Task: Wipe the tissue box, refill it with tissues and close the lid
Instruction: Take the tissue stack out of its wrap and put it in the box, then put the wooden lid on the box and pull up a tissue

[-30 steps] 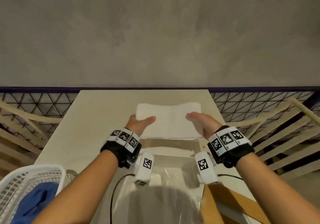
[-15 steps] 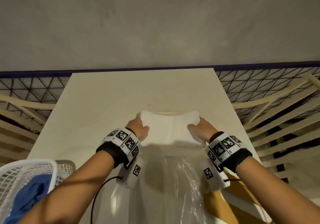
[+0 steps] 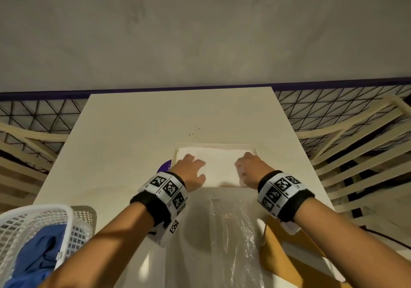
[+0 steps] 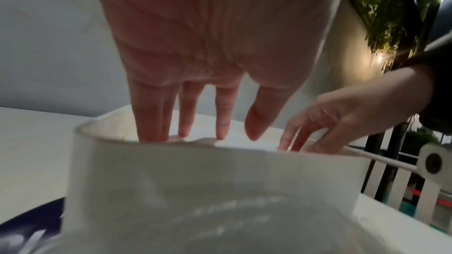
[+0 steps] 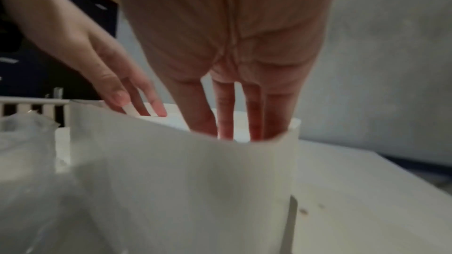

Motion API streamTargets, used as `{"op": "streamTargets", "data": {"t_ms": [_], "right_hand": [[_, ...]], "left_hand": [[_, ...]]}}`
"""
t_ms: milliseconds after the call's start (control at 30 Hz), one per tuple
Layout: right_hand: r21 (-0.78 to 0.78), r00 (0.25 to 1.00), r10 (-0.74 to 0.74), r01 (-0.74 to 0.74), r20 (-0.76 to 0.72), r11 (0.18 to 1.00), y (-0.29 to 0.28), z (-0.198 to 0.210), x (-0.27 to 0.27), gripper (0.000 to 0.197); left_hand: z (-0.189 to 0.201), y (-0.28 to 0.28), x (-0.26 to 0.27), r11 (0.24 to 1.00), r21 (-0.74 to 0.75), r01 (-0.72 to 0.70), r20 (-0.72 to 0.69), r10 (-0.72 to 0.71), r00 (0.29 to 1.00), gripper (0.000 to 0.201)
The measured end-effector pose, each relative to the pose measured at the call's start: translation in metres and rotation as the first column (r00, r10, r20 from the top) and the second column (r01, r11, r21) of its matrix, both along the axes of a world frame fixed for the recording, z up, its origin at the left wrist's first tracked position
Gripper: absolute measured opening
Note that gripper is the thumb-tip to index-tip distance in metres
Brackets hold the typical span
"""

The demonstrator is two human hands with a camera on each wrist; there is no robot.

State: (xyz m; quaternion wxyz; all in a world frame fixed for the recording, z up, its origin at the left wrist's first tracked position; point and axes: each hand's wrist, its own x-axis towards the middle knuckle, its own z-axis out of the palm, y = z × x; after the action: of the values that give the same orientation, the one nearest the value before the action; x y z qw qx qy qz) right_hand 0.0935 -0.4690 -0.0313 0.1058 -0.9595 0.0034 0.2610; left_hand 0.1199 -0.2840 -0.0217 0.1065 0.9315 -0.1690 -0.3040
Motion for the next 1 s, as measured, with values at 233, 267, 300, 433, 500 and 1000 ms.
{"op": "streamTargets", "data": {"t_ms": [233, 267, 300, 433, 500, 1000], "right_hand": [[0.057, 0.992, -0.113, 0.111, 0.051, 0.992, -0.001, -0.021, 0.005, 0.038], [0.123, 0.984, -0.159, 0.148, 0.083, 0.981, -0.002, -0.012, -0.001, 0.037], [0.211, 0.965, -0.224, 0.193, 0.136, 0.958, -0.005, -0.004, -0.006, 0.034], [0.398, 0.84, -0.411, 0.261, 0.355, 0.879, -0.029, 0.03, -0.05, 0.026], [0.396, 0.799, -0.49, 0.349, 0.347, 0.849, -0.051, 0.032, -0.08, 0.025], [0.105, 0.544, -0.831, 0.839, -0.116, 0.535, -0.134, -0.045, -0.258, 0.041]], "left_hand": [[-0.001, -0.006, -0.012, 0.998, 0.067, 0.001, 0.046, -0.004, 0.999, 0.047], [0.002, -0.007, -0.014, 0.999, 0.054, -0.005, 0.062, 0.001, 0.998, 0.046], [0.005, -0.009, -0.018, 0.999, 0.034, 0.006, 0.095, -0.009, 0.995, 0.044], [0.021, -0.034, -0.048, 0.982, -0.166, 0.092, 0.261, -0.047, 0.964, 0.041], [0.027, -0.058, -0.066, 0.957, -0.265, 0.122, 0.244, -0.056, 0.968, 0.039], [-0.031, -0.168, -0.148, 0.983, 0.15, 0.108, -0.205, -0.076, 0.976, 0.034]]}}
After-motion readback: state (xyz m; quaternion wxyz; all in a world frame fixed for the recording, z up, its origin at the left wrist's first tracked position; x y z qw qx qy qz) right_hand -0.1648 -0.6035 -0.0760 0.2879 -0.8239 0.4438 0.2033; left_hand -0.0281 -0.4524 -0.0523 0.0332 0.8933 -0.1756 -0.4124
